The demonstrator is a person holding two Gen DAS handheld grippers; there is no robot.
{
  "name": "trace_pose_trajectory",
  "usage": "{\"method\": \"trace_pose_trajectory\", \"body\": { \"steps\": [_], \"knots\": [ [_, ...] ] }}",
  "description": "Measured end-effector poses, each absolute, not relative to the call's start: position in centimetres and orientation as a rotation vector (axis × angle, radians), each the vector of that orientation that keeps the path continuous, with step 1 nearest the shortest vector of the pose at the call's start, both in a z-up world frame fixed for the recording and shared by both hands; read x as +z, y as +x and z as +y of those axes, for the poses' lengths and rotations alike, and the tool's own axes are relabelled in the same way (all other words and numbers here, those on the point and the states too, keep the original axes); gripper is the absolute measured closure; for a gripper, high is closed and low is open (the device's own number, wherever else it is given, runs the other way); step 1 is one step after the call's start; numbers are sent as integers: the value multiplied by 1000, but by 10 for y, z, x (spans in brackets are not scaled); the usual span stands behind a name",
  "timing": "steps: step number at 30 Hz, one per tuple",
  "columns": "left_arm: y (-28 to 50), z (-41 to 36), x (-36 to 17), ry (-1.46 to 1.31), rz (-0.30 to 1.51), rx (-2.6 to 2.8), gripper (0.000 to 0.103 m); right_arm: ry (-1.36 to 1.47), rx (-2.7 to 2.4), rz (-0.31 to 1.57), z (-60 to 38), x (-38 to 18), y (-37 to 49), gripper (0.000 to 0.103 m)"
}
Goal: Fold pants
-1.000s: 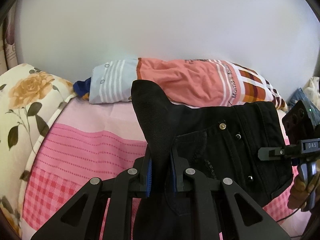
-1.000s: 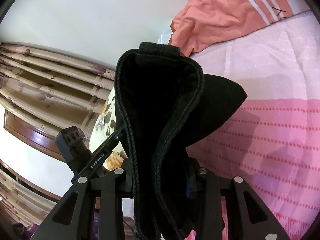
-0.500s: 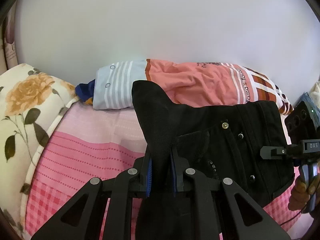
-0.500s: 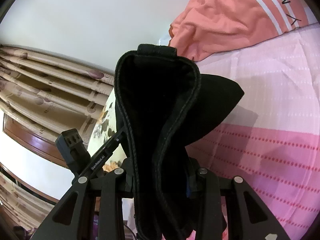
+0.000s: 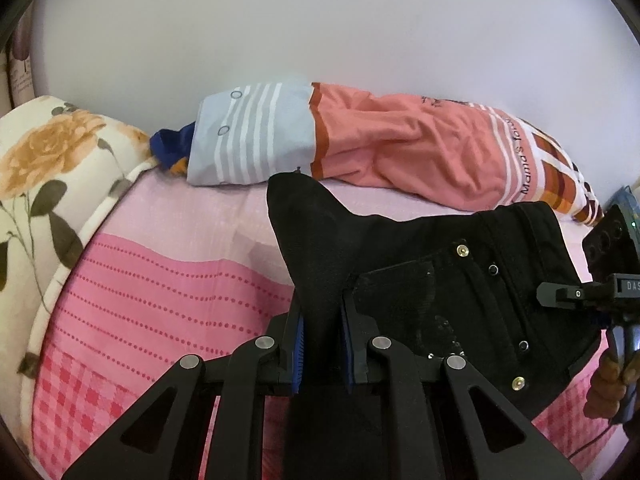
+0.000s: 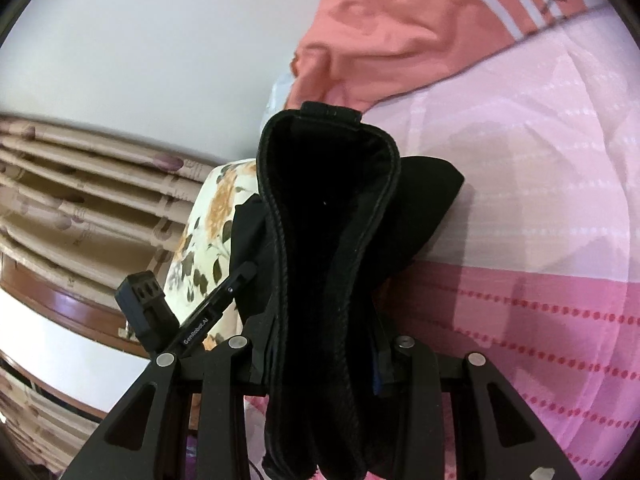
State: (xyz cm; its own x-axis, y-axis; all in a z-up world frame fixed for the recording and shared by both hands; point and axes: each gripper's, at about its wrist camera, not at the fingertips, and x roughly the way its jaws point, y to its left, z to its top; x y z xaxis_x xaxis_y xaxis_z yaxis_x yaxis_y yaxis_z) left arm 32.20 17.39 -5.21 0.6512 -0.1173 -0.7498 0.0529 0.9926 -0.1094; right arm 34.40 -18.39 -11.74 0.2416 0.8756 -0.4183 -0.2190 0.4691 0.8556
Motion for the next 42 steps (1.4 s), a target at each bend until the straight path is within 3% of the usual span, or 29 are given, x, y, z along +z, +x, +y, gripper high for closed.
{"method": "trace_pose_trajectory", "body": {
  "steps": [10, 13, 15, 17, 21, 26, 29, 42],
  "knots": [
    [326, 181, -72, -83, 866, -32, 74, 742, 811, 1068, -189, -128, 343, 69],
    [326, 184, -75, -80, 865, -9, 65, 725, 791, 1061, -188, -128, 339, 65],
    [327, 185, -77, -61, 863, 22, 48, 713, 777, 1057, -187, -128, 339, 63],
    [325, 185, -77, -31, 847, 63, 39, 674, 747, 1047, -188, -128, 337, 57],
    [323, 185, -77, -1, 840, 102, 26, 620, 694, 1016, -191, -126, 332, 49],
    [314, 182, -74, 26, 832, 137, 22, 584, 586, 881, -205, -98, 312, 22],
    [306, 180, -69, 12, 823, 137, 18, 515, 551, 813, -203, -76, 291, 12],
    [251, 145, -32, 39, 733, 92, 17, 186, 389, 653, -141, -41, 203, 2]
  ]
}}
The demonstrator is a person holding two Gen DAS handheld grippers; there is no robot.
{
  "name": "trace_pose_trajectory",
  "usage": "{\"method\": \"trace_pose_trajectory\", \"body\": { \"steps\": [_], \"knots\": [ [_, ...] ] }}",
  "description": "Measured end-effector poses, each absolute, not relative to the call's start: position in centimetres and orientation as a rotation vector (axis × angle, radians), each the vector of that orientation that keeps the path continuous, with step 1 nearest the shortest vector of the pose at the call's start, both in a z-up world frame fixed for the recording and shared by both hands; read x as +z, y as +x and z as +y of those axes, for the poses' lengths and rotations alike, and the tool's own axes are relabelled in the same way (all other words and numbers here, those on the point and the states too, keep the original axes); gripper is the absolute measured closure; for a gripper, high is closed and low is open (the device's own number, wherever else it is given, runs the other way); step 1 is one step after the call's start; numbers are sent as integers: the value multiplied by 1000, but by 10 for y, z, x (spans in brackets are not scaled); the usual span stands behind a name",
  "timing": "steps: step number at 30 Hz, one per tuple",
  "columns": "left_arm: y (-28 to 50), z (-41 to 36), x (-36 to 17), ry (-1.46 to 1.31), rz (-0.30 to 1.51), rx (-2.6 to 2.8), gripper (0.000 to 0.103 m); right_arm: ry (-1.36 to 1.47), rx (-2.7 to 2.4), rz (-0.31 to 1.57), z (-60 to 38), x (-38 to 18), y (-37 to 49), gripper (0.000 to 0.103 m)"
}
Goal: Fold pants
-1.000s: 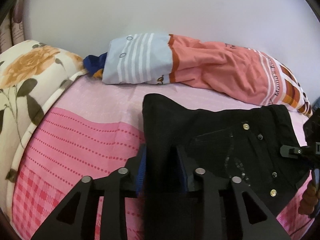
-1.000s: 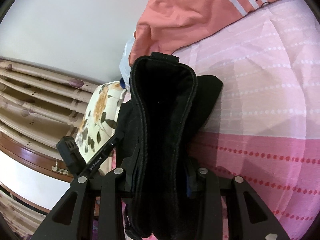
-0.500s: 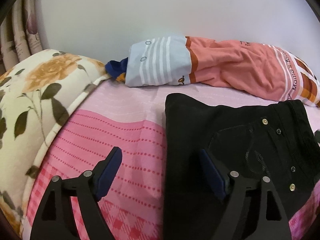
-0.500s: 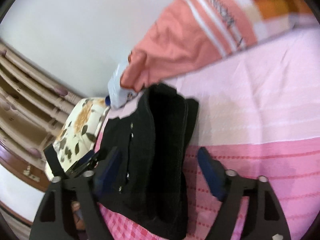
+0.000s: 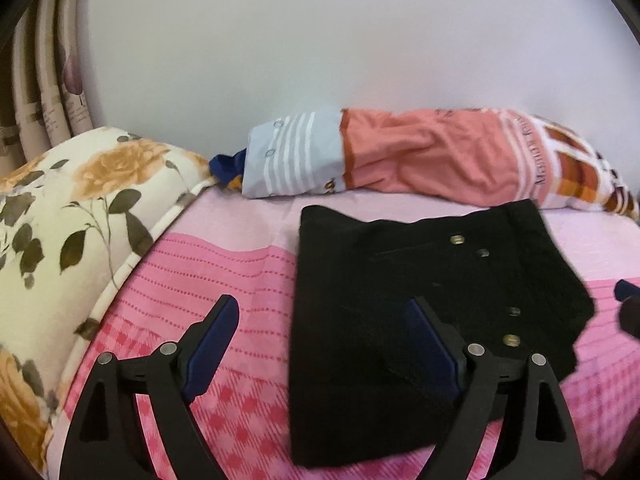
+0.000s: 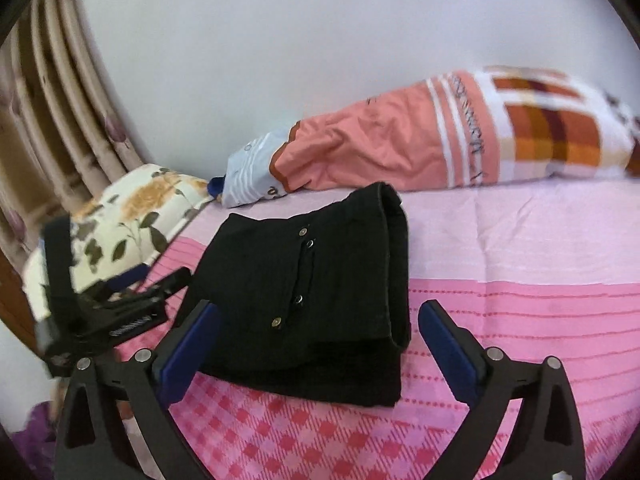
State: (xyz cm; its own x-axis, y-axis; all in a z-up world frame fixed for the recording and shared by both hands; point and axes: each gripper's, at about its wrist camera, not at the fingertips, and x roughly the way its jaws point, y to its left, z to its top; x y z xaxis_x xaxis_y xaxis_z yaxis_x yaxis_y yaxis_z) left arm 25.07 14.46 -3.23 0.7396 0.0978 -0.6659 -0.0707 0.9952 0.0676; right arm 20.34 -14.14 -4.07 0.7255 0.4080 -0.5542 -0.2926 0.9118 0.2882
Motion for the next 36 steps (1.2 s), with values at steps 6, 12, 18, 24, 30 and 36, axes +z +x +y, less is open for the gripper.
{"method": "trace_pose_trajectory", "body": {
  "steps": [6, 12, 18, 24, 30, 36],
  "knots": [
    [219, 137, -8, -22, 707, 104, 11, 194, 256, 620, -142, -29, 177, 1],
    [183, 124, 21, -16, 640, 108, 9, 125, 242, 616, -139, -18, 155, 1],
    [153, 117, 50, 19, 587, 154, 0, 93, 272, 589, -136, 0, 130, 1],
    [127, 111, 81, 13, 520, 142, 0, 116, 289, 564, -140, 16, 112, 0],
    [111, 100, 98, 33, 481, 133, 0, 106, 296, 547, -139, 27, 99, 0],
    [100, 97, 107, 34, 463, 103, 0, 134, 305, 551, -142, 32, 94, 0]
  ]
}}
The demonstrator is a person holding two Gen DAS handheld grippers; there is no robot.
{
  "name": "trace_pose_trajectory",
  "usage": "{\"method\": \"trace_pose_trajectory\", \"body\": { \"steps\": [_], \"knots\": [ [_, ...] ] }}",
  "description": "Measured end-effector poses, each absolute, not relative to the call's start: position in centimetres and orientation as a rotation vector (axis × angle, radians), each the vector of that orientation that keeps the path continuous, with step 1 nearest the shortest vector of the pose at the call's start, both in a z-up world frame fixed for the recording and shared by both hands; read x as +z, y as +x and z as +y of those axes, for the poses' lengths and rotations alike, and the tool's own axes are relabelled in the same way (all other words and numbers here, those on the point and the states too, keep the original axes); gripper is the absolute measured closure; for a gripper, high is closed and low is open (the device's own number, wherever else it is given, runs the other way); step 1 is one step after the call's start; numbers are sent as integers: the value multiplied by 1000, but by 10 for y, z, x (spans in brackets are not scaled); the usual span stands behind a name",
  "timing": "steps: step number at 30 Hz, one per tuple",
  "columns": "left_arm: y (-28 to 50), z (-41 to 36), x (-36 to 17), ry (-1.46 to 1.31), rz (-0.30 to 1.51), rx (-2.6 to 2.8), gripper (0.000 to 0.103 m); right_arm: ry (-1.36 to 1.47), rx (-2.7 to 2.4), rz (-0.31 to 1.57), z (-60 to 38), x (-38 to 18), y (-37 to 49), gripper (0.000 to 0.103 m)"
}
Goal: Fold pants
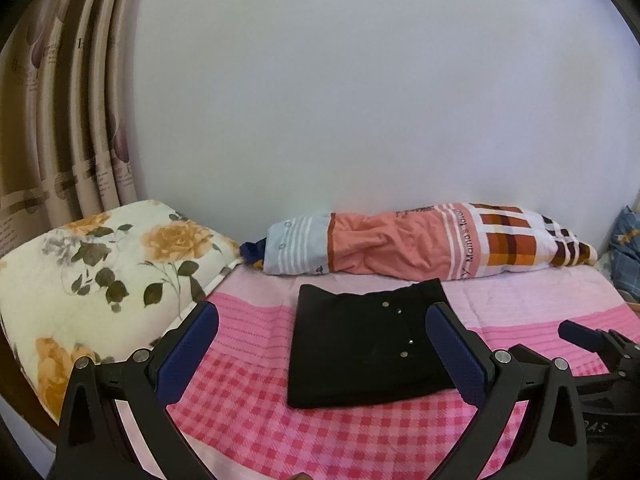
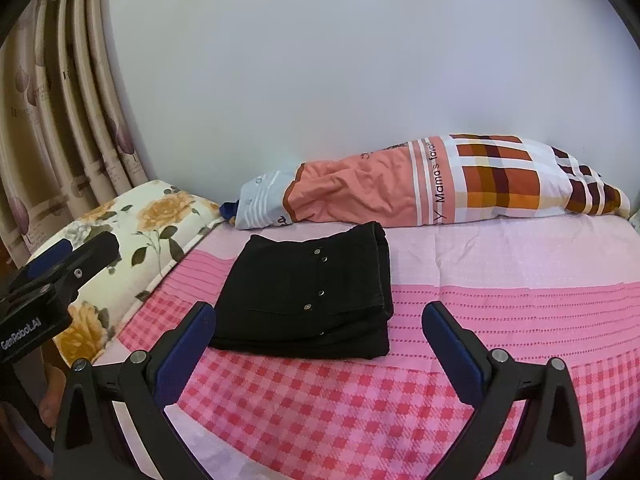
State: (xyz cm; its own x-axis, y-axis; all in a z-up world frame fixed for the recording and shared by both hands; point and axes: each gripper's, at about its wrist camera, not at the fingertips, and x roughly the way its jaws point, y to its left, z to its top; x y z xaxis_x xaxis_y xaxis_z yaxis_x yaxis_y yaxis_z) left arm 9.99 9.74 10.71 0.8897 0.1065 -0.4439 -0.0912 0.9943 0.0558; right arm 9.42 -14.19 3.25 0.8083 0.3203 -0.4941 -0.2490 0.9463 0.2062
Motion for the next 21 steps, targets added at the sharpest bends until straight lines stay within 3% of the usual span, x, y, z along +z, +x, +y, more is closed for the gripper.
{"method": "trace_pose_trajectory", "body": {
  "steps": [21],
  "knots": [
    [90, 90, 116, 30, 452, 62, 0, 111, 322, 556, -135, 36, 85, 0]
  ]
}}
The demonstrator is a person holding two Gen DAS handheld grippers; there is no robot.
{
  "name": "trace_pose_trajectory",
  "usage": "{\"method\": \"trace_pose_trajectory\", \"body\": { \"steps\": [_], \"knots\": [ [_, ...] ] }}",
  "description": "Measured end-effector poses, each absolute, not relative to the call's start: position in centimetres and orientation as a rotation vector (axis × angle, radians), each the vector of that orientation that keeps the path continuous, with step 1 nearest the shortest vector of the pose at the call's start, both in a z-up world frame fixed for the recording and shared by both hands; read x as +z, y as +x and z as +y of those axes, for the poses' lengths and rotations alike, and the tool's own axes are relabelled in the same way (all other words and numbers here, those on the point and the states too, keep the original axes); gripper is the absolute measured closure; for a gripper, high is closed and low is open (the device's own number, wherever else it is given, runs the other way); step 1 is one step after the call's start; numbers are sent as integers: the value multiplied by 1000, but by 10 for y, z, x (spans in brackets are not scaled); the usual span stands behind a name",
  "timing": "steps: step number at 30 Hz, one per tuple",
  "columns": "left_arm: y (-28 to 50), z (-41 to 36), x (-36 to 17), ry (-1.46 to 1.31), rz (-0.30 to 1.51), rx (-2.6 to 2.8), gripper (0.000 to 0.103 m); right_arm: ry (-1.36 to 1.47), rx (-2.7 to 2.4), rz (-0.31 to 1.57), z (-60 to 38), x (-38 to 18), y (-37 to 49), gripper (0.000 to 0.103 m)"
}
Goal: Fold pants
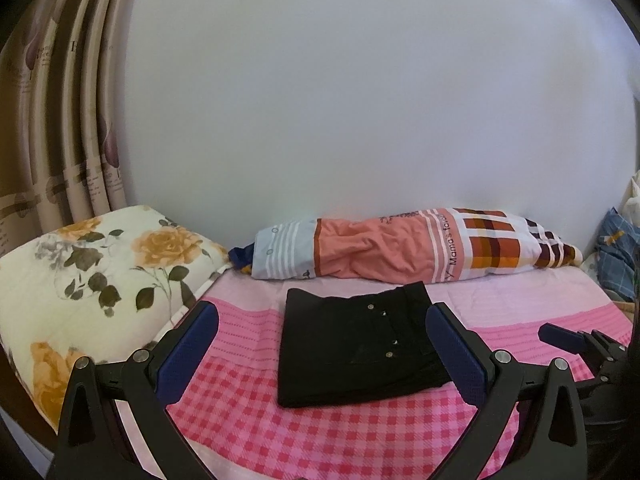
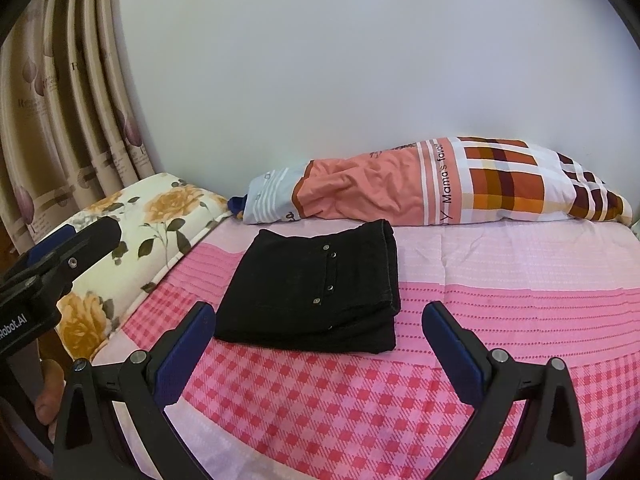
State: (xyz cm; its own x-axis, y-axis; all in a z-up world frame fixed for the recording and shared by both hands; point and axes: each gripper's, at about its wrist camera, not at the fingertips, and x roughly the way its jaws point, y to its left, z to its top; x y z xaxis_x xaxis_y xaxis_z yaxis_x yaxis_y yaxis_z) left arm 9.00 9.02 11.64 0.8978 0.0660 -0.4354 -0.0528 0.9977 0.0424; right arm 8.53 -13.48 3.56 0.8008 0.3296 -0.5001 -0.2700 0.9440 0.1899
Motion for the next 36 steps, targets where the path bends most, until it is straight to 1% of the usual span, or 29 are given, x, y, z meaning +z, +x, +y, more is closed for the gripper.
{"method": "trace_pose_trajectory", "body": {
  "steps": [28, 36],
  "knots": [
    [91, 90, 107, 23, 466, 69, 0, 108, 332, 575, -135, 31, 86, 0],
    [107, 93, 95, 2, 516, 68, 0, 109, 331, 588, -135, 25, 89, 0]
  ]
}}
